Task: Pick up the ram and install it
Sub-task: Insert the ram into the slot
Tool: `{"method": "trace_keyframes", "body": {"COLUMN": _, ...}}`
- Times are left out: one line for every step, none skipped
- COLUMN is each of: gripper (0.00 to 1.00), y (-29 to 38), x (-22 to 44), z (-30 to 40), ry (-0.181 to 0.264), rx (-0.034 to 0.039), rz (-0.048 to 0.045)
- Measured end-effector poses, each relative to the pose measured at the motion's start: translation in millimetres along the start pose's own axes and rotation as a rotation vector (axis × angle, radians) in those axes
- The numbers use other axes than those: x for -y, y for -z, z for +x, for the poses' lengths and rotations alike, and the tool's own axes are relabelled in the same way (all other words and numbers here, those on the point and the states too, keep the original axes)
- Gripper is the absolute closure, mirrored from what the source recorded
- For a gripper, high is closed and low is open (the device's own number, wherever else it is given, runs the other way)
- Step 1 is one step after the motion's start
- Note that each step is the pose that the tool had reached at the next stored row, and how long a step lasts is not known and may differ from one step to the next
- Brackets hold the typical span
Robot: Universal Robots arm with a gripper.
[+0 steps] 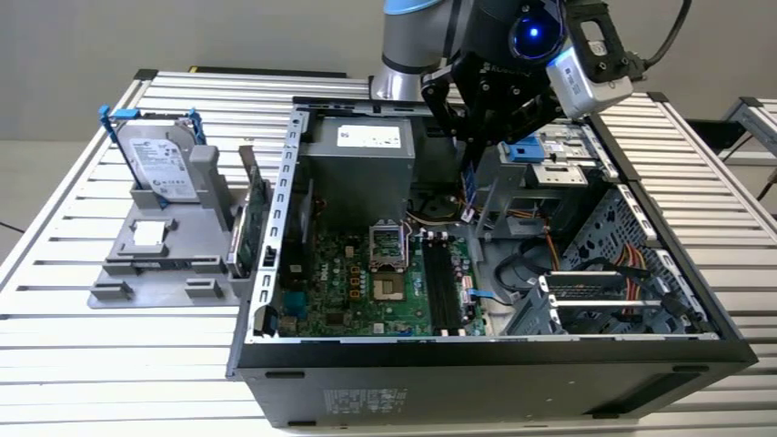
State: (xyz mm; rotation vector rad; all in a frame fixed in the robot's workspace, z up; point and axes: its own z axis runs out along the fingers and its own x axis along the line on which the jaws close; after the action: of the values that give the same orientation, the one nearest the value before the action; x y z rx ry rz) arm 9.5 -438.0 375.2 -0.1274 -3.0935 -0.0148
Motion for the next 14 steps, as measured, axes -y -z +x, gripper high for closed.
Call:
{"method": "trace_keyframes", "body": {"gripper": 1.0, "y": -0.1, "x": 0.0, "z": 0.0, "ry": 0.001, "rx": 0.0001, "rz": 0.0}}
{"method": "trace_keyframes", "body": {"gripper": 1.0, "y": -0.3, "x": 0.1, "z": 0.0, "ry": 0.003, "rx": 0.0005, "rz": 0.0}}
{"method": "trace_keyframes", "body": {"gripper": 1.0, "y": -0.5, "x": 0.3, "z": 0.0, "ry": 0.004, "rx": 0.0008, "rz": -0.0002}}
{"method": "trace_keyframes", "body": {"gripper": 1.0, "y": -0.7, "x": 0.7, "z": -0.2, "ry": 0.004, "rx": 0.001, "rz": -0.0002}}
{"method": "trace_keyframes", "body": {"gripper": 1.0, "y": -0.8, "x": 1.2, "z": -0.4, "ry": 0.005, "rx": 0.0011, "rz": 0.0001}}
{"method": "trace_keyframes", "body": {"gripper": 1.0, "y": -1.1, "x": 1.9, "z": -0.7, "ry": 0.006, "rx": 0.0013, "rz": 0.0001}}
{"method": "trace_keyframes", "body": {"gripper": 1.0, "y": -1.4, "x": 2.8, "z": -1.1, "ry": 0.007, "rx": 0.0013, "rz": 0.0}}
{"method": "trace_keyframes", "body": {"gripper": 1.0, "y": -1.8, "x": 3.8, "z": -1.7, "ry": 0.007, "rx": 0.0013, "rz": 0.0001}}
{"method": "trace_keyframes", "body": {"gripper": 1.0, "y": -2.1, "x": 4.8, "z": -2.5, "ry": 0.008, "rx": 0.0013, "rz": 0.0002}}
{"method": "trace_keyframes", "body": {"gripper": 1.0, "y": -2.6, "x": 5.8, "z": -3.5, "ry": 0.008, "rx": 0.0013, "rz": 0.0001}}
{"method": "trace_keyframes", "body": {"gripper": 1.0, "y": -3.0, "x": 6.9, "z": -4.5, "ry": 0.009, "rx": 0.0013, "rz": 0.0002}}
{"method": "trace_keyframes", "body": {"gripper": 1.0, "y": -3.6, "x": 8.2, "z": -5.7, "ry": 0.009, "rx": 0.0013, "rz": 0.0001}}
{"method": "trace_keyframes", "body": {"gripper": 1.0, "y": -4.0, "x": 9.5, "z": -7.0, "ry": 0.009, "rx": 0.0013, "rz": 0.0002}}
{"method": "trace_keyframes", "body": {"gripper": 1.0, "y": -4.4, "x": 10.9, "z": -8.2, "ry": 0.009, "rx": 0.0013, "rz": 0.0002}}
